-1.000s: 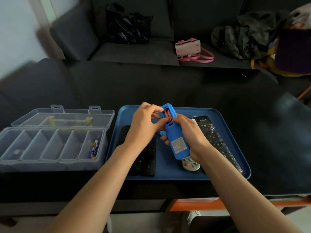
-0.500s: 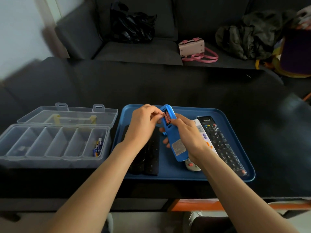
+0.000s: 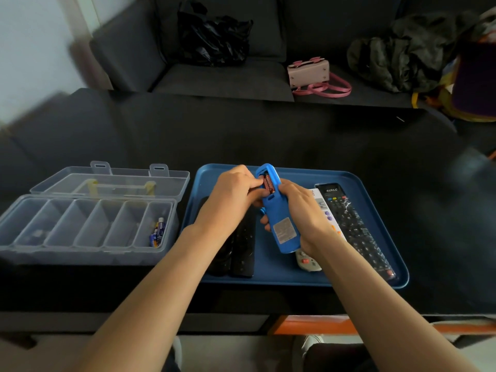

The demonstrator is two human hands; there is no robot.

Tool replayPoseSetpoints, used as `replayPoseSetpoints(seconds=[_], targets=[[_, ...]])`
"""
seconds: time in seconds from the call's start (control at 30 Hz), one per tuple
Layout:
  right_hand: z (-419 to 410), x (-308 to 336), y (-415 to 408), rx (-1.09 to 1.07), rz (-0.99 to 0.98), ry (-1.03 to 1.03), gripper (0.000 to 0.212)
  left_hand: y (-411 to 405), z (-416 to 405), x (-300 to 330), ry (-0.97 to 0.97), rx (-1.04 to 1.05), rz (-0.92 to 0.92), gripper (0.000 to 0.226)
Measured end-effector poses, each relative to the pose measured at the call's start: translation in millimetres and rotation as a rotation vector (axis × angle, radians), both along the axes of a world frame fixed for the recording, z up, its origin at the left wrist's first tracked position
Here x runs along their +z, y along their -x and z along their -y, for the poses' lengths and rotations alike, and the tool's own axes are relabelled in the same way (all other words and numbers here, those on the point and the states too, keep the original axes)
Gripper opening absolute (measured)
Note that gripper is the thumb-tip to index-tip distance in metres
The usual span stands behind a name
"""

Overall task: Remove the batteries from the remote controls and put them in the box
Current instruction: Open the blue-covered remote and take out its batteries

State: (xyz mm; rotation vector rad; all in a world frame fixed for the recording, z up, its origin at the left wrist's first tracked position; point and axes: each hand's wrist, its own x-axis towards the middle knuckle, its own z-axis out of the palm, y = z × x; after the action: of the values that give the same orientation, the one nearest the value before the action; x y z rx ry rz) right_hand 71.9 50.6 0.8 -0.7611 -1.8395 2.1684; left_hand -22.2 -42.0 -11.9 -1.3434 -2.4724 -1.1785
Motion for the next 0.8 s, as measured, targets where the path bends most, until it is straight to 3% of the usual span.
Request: replayPoseSetpoints(seconds=[0.27,0.47,0.6,0.67,0.8], targets=[[4.2,-4.3,2.3,-0.034,0.028,-0.092,0.030,-5.3,0.5,-11.0,0.122,0.071,0.028,0.026],[5.8,-5.6,6.2,-0.055,0.063,-0.147,0.028,-7.3,-1.4,-13.1,0.236,0.045,-0.147,0.018],[3.7,-0.9,4.7,-0.046,0.019,-0.028,0.027,-4.3,0.7,-7.3,0.045,0.053,-0.016,0.027],[2.0,1.5,4.0,-0.026,-0.002,0.002,0.027,-3.0,3.4,-1.5,-0.088,0.073,-0.011,0.018],[2.0,-1.1,4.1,-0.001,0.027,-0.043,0.028,-1.4,5.6,-0.9,-0.155,0.114,0.008,0.018]])
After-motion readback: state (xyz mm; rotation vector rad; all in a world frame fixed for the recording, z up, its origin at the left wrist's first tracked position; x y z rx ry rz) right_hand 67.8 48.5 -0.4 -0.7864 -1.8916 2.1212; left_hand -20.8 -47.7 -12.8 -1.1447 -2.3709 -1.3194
